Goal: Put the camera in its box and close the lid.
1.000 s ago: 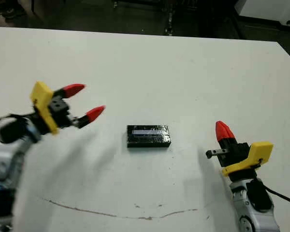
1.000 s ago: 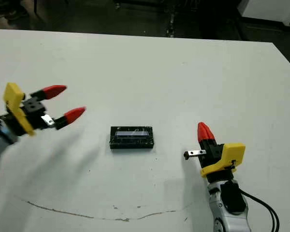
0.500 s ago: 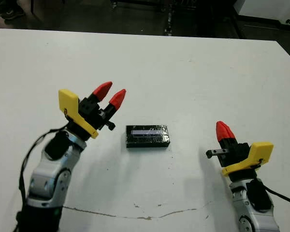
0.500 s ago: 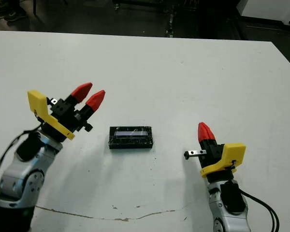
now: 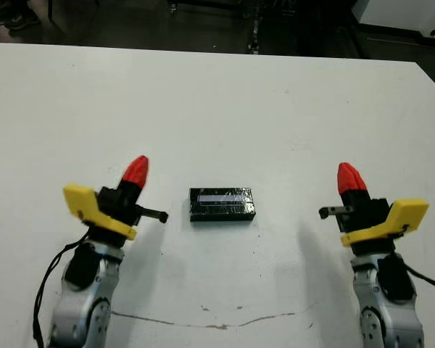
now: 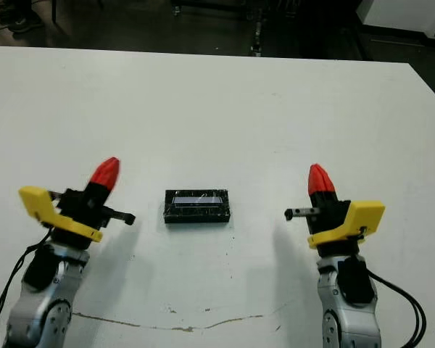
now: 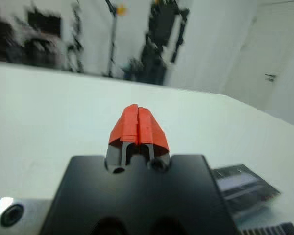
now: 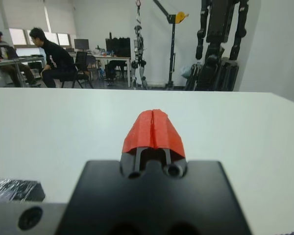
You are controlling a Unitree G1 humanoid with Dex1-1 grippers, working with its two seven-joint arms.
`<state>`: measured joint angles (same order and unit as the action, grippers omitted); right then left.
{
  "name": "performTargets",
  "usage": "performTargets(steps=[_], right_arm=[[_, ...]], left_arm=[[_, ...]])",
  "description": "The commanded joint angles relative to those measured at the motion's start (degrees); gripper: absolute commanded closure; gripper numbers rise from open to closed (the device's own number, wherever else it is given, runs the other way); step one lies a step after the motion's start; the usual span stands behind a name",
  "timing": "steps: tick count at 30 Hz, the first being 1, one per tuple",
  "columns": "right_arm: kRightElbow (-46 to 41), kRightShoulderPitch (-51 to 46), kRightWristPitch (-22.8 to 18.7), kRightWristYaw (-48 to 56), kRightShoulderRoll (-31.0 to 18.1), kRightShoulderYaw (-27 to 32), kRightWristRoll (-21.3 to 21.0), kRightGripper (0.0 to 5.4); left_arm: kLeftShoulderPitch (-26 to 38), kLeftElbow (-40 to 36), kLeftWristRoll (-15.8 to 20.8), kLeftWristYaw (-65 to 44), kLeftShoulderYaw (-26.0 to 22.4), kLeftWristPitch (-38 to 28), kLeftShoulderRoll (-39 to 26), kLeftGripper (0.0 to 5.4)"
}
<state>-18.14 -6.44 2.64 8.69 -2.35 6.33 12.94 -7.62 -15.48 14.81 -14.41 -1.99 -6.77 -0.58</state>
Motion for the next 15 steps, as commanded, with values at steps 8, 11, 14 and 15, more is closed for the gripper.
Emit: performTargets(steps=[8,11,14,15], right_arm=[[-1.47,0.72,-1.53,-2.61,0.91,-0.62,-0.50,5.40],[-2.02,0.45,-2.47,-3.09,1.01,-1.37,-1.04,5.40],[-2.42,0.14,-3.12,-3.36,1.13,-1.86,-0.92,5.40],[-2.48,0.05,-3.18,-3.45,1.20,-1.98,-0.90,5.40]], left_arm=[[-1.26,2.51,-5.05,5.94,-0.53,-3.62,1.46,5.38],[-0.94,3.33,-5.86,7.50,-0.39,-4.01,1.99,5.38],[-0.73,3.33,-5.96,7.80,-0.13,-3.64,1.95,5.38],[-0.65,3.21,-5.97,7.91,-0.07,-3.42,1.97,5.38]])
